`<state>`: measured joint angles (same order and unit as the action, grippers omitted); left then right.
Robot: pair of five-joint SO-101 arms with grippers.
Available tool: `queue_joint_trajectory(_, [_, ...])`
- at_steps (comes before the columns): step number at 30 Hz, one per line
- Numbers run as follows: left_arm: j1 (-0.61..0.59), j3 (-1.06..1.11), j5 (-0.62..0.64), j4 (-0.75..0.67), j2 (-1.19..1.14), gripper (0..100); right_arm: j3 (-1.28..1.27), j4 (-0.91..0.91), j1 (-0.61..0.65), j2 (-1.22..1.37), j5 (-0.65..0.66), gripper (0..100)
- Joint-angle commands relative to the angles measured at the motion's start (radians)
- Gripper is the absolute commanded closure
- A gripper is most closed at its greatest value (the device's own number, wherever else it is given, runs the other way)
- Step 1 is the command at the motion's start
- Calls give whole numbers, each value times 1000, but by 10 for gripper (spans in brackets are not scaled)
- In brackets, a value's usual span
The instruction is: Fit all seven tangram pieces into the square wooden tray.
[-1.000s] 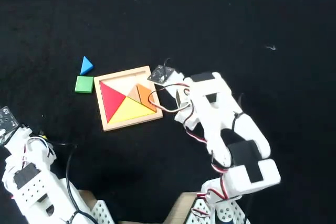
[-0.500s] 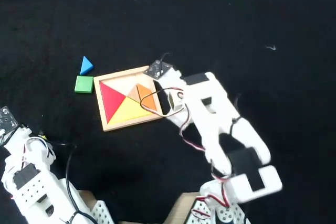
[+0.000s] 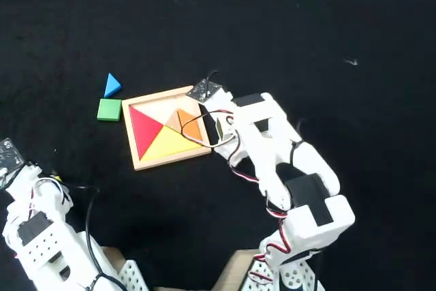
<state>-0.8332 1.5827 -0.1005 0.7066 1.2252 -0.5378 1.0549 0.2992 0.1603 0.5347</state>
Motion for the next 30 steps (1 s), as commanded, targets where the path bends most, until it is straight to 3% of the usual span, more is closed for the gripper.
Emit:
queue_joint_trajectory(1, [13,-4,-5,-21,12,855,13,2,-9,15,14,755])
queue_joint_trajectory(10, [13,-4,-5,-21,12,855,12,104,2,-159,-6,755])
queue_joint_trajectory(14, [13,-4,-5,-21,12,855,-12,161,57,-278,-71,755])
queue_joint_trajectory(19, [13,-4,-5,-21,12,855,-114,92,152,-312,-118,755])
queue_joint_trajectory(27, [13,-4,-5,-21,12,855,-162,-8,61,-302,-112,755])
queue_joint_trajectory(30, [13,-4,-5,-21,12,855,-154,-38,29,-237,-54,755])
